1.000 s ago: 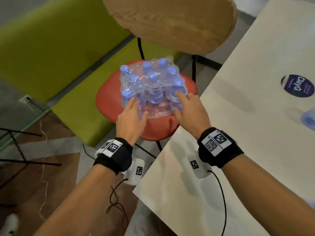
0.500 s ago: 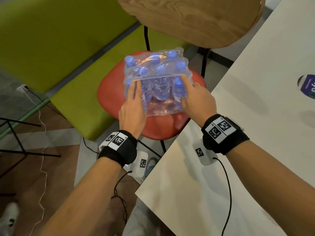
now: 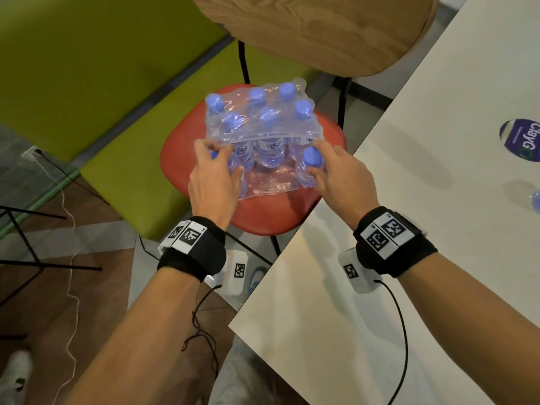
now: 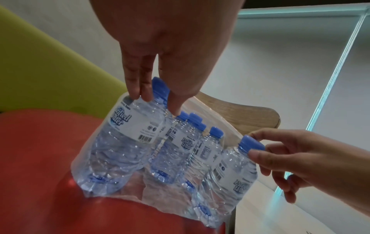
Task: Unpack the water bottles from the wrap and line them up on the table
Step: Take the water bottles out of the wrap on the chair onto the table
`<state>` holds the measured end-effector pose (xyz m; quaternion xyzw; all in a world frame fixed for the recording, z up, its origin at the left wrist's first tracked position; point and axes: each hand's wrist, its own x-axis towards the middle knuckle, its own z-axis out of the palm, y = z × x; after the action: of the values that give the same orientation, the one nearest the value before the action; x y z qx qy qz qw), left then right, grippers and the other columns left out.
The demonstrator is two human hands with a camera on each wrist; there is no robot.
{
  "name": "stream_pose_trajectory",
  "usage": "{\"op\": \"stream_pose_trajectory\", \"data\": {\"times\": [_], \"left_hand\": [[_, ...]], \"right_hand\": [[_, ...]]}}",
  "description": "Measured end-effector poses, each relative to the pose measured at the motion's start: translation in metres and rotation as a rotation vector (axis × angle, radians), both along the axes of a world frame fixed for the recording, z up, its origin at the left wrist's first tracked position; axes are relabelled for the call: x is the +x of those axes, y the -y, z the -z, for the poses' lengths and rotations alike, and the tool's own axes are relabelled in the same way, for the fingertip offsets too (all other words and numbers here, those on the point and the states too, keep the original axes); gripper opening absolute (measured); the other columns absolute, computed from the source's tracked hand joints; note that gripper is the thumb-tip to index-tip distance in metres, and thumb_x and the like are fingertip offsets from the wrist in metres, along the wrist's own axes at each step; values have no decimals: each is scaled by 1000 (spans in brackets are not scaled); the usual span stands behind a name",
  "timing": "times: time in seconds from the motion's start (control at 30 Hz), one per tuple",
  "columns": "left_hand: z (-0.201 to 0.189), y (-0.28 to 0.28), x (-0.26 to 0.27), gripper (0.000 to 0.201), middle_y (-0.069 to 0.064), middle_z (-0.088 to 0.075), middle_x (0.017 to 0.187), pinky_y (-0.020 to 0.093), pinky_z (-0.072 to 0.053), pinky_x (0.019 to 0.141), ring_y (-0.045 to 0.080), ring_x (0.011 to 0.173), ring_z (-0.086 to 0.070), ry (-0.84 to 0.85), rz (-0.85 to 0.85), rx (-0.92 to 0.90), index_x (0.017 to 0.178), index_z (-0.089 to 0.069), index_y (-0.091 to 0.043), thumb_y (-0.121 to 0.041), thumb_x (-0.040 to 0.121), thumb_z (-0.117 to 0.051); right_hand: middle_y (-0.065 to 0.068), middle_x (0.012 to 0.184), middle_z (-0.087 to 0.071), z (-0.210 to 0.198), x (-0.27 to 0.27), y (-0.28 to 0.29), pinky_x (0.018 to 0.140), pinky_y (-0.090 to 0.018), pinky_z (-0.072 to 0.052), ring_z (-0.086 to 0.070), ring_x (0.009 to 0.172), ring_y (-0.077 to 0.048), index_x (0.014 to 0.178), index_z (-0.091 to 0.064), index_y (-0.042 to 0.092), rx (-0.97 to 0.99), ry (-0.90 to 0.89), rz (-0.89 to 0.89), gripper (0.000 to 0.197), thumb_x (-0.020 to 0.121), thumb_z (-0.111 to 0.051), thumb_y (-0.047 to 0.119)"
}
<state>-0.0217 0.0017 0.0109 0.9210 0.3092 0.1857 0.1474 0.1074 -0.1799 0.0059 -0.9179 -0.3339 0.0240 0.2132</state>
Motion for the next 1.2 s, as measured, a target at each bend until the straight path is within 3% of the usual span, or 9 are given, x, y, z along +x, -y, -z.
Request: {"op": "stream_pose_trajectory", "data": {"times": [0.17,0.33,0.47,0.57,0.7,0.87,1.1,1.2], "left_hand": [[0,-6,-8,33,4,-43,125,31,-50,86,20,77,-66,50,-45,-166,118,-63,-30,-29,86,-71],[-2,-6,-10,30,2,-51,111,23,-37,76,11,82,-51,42,-82,-163,114,-63,-28,-30,86,-71],[0,-11,-15,32,0,-56,105,30,-45,75,20,86,-60,40,-69,-133,112,-65,-29,-34,82,-73],[-1,-12,-15,33,2,-60,102,29,-40,78,23,91,-60,41,-43,-116,114,-67,-27,-30,82,-73],[-5,-11,-11,32,6,-62,102,28,-36,80,28,95,-59,42,-26,-126,114,-67,-25,-20,83,-71],[-9,-3,-2,32,2,-61,104,20,-27,77,25,95,-55,56,37,-116,118,-66,-22,-16,87,-67],[1,14,6,35,2,-62,112,31,-42,89,27,103,-57,41,163,-95,118,-63,-19,-16,84,-67],[13,17,3,50,1,-60,119,26,-37,96,26,110,-53,94,152,-168,129,-56,-17,-21,81,-69]], "right_hand": [[-5,113,-58,1,-6,-3,71,-43,-51,-60,91,-37,124,-50,21,95,-72,-37,33,92,-57,29],[-6,119,-57,4,-9,-14,69,-45,-53,-62,87,-38,118,-52,17,145,-61,-38,30,91,-57,29],[-5,121,-57,4,-8,-18,71,-45,-53,-62,90,-37,120,-52,17,140,-53,-21,31,92,-57,29],[-2,120,-59,4,-8,-19,73,-43,-52,-61,93,-34,118,-53,17,169,-53,4,31,91,-59,30],[0,104,-63,2,-4,-21,68,-34,-47,-59,85,-28,106,-52,17,214,-92,79,27,88,-61,35],[-1,87,-61,-1,-7,-29,64,-29,-36,-56,79,-26,99,-51,12,277,-148,145,31,88,-63,38],[-3,85,-61,2,-19,-41,62,-27,-32,-52,74,-23,94,-48,14,269,-129,124,38,86,-66,47],[0,93,-57,7,-24,-41,63,-26,-32,-53,79,-21,94,-49,15,277,-116,90,41,82,-69,48]]}}
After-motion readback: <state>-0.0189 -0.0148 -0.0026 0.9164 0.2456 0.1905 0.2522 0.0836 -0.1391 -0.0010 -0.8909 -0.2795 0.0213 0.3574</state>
